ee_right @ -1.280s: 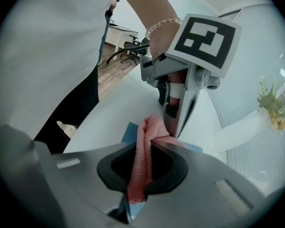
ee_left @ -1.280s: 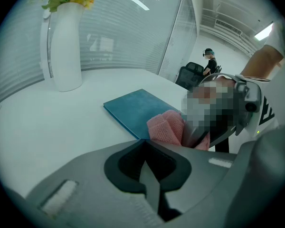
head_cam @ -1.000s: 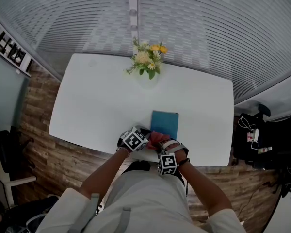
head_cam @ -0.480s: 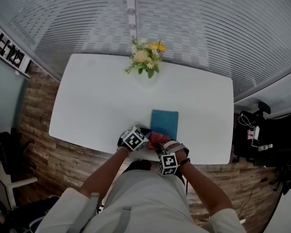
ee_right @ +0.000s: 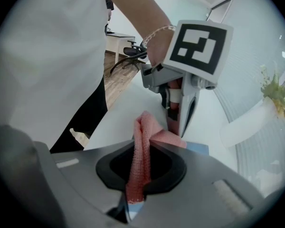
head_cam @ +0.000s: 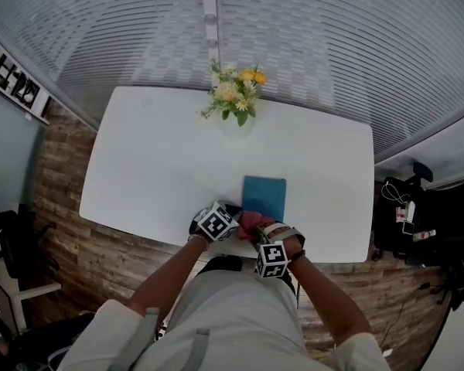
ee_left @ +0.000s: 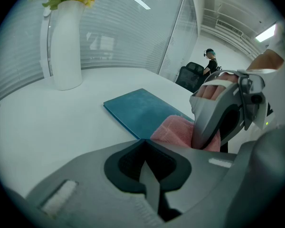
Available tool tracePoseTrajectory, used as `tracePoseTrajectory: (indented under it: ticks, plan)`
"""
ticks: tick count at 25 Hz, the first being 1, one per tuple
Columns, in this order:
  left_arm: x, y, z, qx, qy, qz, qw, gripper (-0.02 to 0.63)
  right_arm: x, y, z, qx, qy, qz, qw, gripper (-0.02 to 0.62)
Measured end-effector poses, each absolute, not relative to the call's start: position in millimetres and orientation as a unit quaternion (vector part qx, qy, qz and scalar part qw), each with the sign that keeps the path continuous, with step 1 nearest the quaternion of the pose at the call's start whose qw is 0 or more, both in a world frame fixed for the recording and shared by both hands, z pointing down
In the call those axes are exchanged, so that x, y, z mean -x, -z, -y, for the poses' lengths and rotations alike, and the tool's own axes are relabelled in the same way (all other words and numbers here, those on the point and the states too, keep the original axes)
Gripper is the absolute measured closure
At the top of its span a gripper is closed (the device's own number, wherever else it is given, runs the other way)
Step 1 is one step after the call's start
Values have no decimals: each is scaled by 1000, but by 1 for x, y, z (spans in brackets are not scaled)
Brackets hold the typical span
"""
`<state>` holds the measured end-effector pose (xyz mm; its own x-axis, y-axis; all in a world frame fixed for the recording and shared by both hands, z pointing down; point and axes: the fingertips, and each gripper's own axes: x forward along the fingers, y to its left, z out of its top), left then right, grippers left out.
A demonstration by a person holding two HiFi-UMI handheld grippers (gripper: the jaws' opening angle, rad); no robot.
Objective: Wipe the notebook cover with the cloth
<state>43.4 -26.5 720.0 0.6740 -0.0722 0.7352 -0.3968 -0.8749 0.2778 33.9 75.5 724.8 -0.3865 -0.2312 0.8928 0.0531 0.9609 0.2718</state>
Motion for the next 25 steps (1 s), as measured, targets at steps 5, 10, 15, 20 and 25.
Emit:
tracePoseTrajectory:
  ticks: [5,10,15,20,25]
  plan:
    - [-43,-722,27,-890,-382,134,212,604,-55,-691,-38,-101,153,814,551,569]
    - [-42,-720,26,-888,-386,132,213,604,-86,-664,19,-159,190,794,555,569]
    - [-42,-720,27,-888,-385,135,211,604,-102,-657,67,-187,240,769,562,569]
    - [-43,-724,25,-889,-383,134,212,604,-111,-670,95,-184,261,754,573,569]
    - [-43,-723,26,-889,-384,133,213,604,-118,-690,104,-171,252,750,588,569]
